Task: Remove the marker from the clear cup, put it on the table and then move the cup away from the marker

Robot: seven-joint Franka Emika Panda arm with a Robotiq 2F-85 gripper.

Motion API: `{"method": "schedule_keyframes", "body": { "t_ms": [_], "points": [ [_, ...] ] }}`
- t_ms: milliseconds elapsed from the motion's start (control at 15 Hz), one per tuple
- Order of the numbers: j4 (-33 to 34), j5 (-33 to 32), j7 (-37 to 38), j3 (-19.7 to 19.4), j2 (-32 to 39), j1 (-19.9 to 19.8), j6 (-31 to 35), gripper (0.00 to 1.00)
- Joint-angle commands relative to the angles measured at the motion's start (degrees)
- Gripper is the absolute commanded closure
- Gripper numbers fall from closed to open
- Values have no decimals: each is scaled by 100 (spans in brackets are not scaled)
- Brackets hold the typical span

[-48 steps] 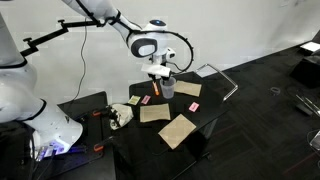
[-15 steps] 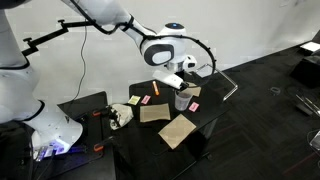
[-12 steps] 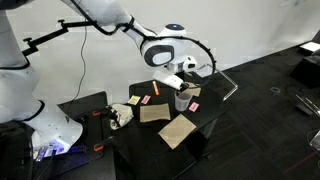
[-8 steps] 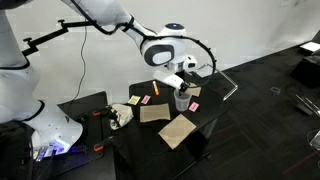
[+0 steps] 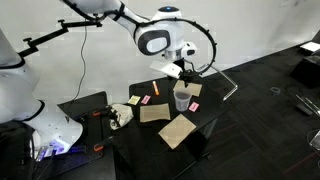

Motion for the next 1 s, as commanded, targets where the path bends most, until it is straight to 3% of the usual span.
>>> {"method": "schedule_keyframes", "body": {
  "t_ms": [0,467,933],
  "points": [
    [-502,137,70,42,-876,35,-314,0],
    [-995,185,124,-118,-2181,272,-1155,0],
    [-1196,127,56,-273,-2972,554,-2124,0]
  ]
}}
